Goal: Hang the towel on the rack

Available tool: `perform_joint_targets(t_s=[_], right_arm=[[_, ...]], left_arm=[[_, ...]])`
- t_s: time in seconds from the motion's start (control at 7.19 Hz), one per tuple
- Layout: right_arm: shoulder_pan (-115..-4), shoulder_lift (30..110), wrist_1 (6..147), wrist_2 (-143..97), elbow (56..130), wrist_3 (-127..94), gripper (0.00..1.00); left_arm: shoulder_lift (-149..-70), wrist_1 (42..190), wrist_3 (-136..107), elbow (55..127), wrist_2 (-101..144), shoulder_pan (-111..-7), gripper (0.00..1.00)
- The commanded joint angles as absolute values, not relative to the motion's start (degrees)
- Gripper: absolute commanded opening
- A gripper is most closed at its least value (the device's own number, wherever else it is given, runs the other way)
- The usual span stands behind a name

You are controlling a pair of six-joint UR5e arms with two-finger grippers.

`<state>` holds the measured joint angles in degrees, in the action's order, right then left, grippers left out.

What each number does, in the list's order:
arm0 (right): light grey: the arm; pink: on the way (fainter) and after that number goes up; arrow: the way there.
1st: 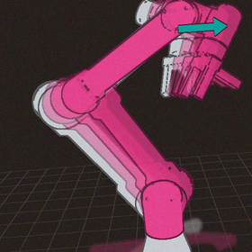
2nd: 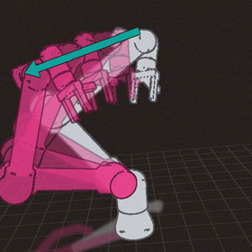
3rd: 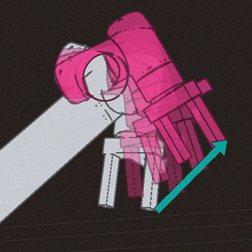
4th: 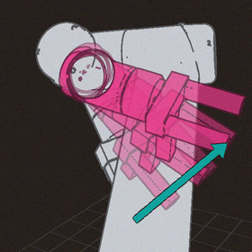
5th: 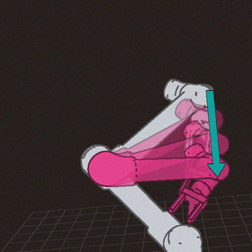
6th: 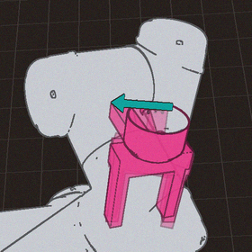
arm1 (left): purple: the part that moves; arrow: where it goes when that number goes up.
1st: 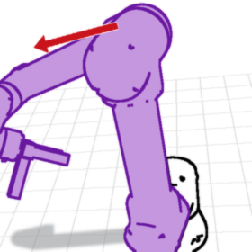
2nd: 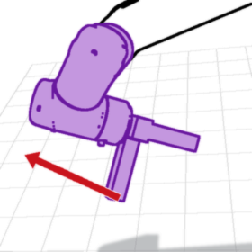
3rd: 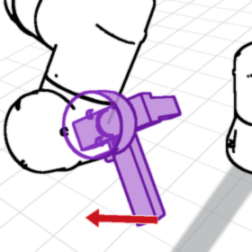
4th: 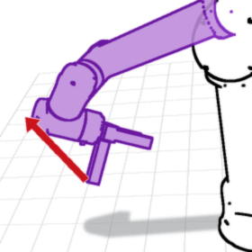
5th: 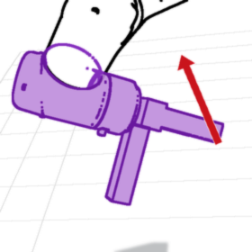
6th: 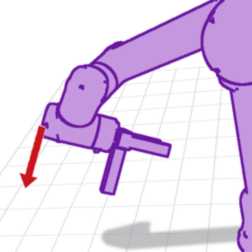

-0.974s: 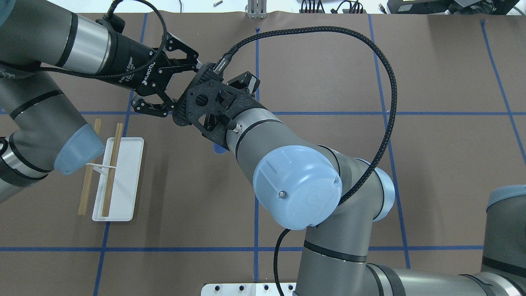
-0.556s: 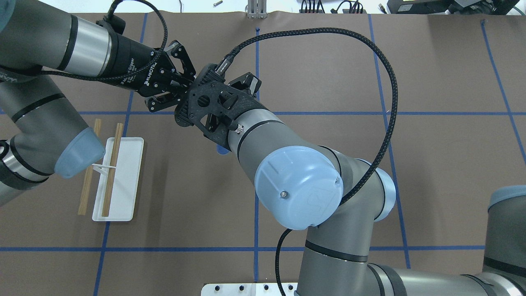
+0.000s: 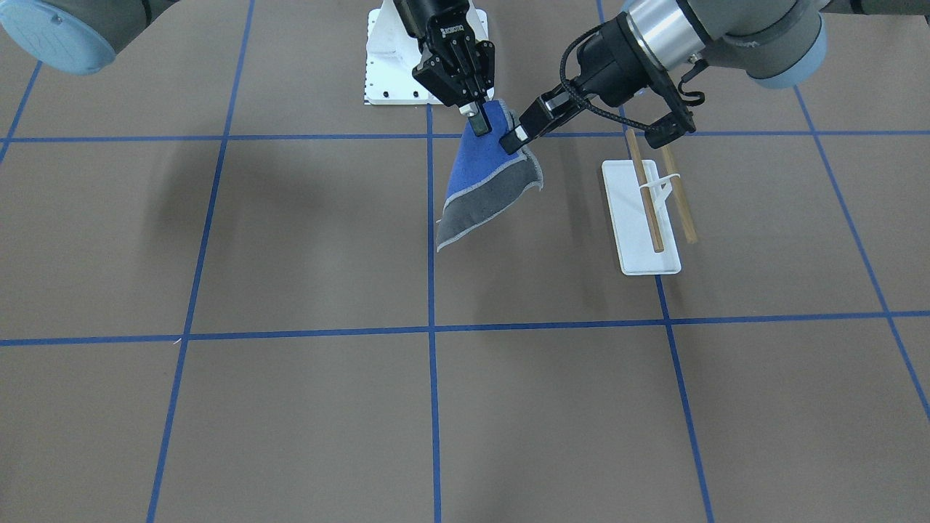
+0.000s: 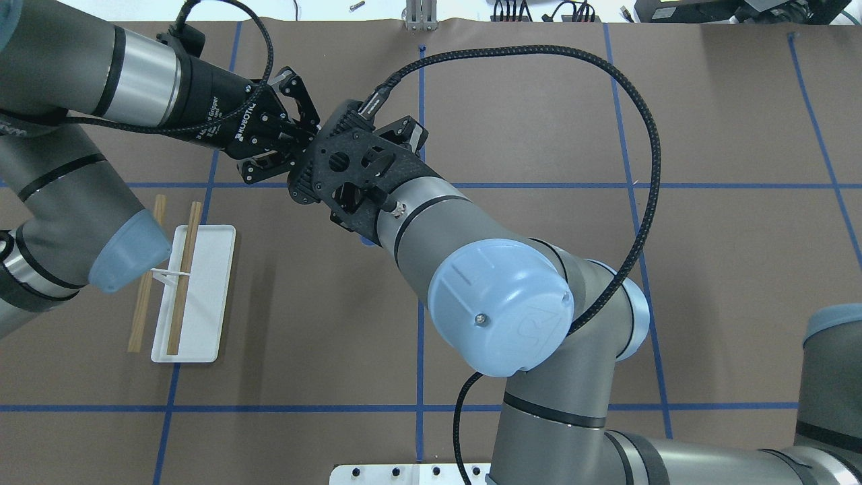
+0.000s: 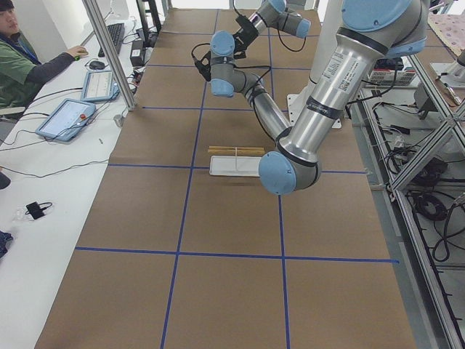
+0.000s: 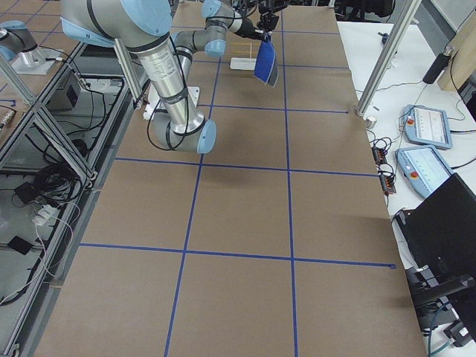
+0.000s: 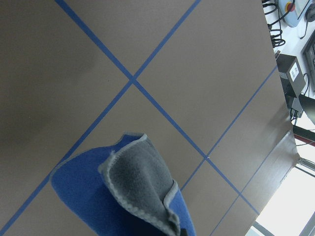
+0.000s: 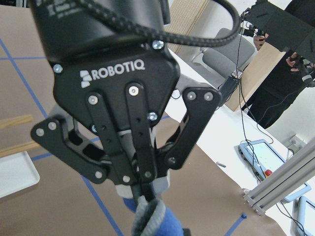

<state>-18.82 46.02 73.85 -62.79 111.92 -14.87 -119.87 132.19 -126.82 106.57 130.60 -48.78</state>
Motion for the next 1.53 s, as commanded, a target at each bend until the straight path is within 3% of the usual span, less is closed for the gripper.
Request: perform_joint_targets(t_s=[0.0, 0.42, 0.83, 1.39], right_arm=[[-18.8, 47.5, 72.6, -64.5, 112.4, -32.3, 0.99], [-20.6, 49.3, 72.9, -70.4, 113.3, -36.5, 0.99], [-33.2, 54.6, 74.2, -90.5, 113.9, -43.3, 0.99], [-53.8, 55.3, 83.9, -119.0, 104.1, -41.1, 1.00]], left_arm=[[-119.7, 132.2, -126.6, 106.5, 130.6, -48.9, 0.00], [-119.6, 132.1, -126.5, 106.6, 131.0, -50.5, 0.00], [-118.0, 132.2, -124.5, 106.8, 131.5, -52.0, 0.00], [-111.6, 132.2, -117.1, 110.1, 135.7, -55.0, 0.00]])
